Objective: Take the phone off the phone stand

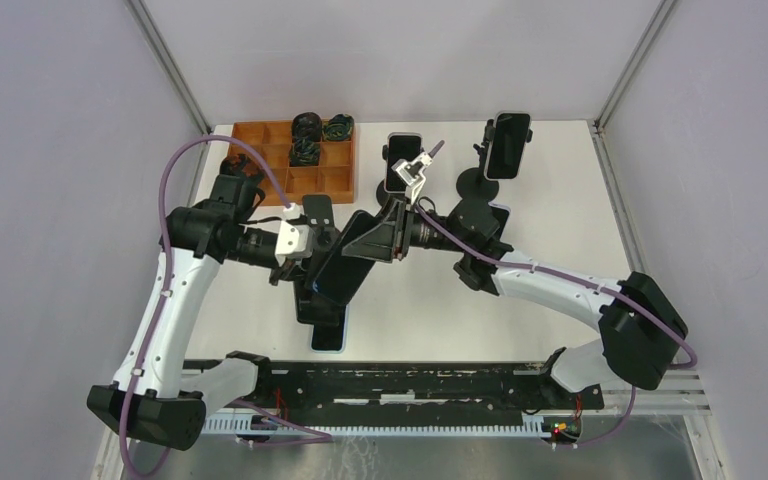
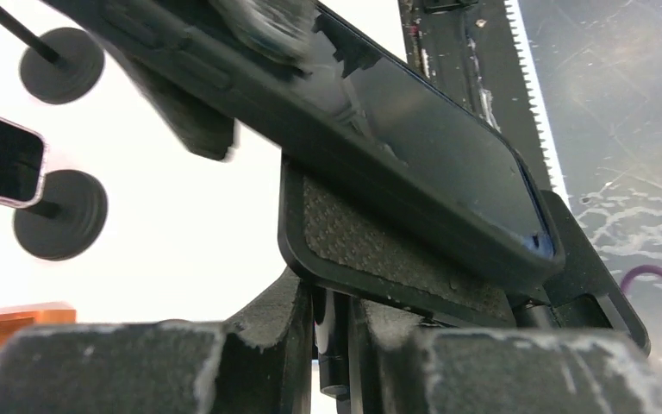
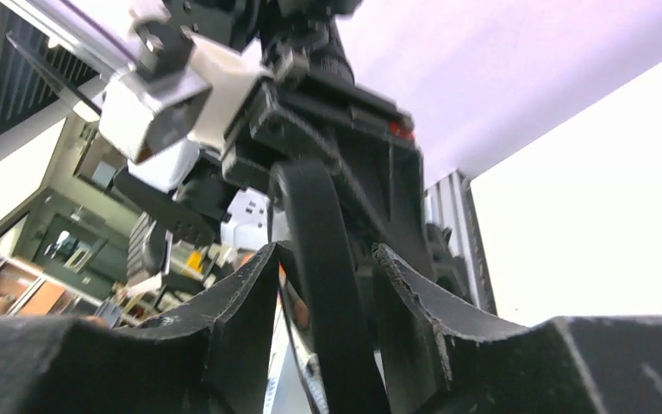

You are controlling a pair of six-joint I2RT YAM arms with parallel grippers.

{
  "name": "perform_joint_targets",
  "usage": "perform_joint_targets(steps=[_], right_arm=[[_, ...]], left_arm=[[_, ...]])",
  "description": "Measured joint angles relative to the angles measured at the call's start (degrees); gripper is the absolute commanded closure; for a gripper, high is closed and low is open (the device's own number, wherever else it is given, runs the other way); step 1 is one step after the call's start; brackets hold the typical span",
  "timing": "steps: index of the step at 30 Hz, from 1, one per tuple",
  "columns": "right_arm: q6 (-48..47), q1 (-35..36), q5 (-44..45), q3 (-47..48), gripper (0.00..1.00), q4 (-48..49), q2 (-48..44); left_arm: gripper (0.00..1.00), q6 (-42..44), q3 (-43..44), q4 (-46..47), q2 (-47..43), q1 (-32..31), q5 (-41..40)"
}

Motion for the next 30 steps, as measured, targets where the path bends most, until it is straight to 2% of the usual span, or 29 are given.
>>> perform_joint_targets(steps=[4, 8, 14, 20, 23, 26, 30], right_arm=[[-0.22, -0.83, 2.54, -0.02, 0.77, 1.79, -0.85], [1.01, -0.55, 2.56, -0.11, 0.88, 3.26, -1.60], [1.22, -1.44, 2.36, -0.44, 0.93, 2.38, -2.91], [1.07, -7.34, 1.95, -1.55, 0.93, 0.39, -8.90], [-2.08, -9.57, 2.01, -2.58, 1.00, -3.82, -14.80], [-6.40, -9.68, 1.70, -3.74, 1.00, -9.92, -19.69], [-10.49, -9.62, 0.87, -8.50, 1.00, -15.80, -20.15]], left_arm=[[0.98, -1.44, -0.35, -1.95, -0.09, -0.09, 0.22], [0.98, -1.84, -0.42, -1.86, -0.07, -0.07, 0.07], [0.98, -1.84, -0.42, -1.88, 0.33, -0.11, 0.26], [0.98, -1.62, -0.44, -2.43, 0.74, -0.20, -0.17], [0.98, -1.29, -0.37, -2.60, 1.03, -0.33, -1.20], [0.98, -1.29, 0.57, -2.49, 1.75, -0.37, -2.43], [0.98, -1.31, 2.16, -1.84, 1.90, -0.37, -3.13]])
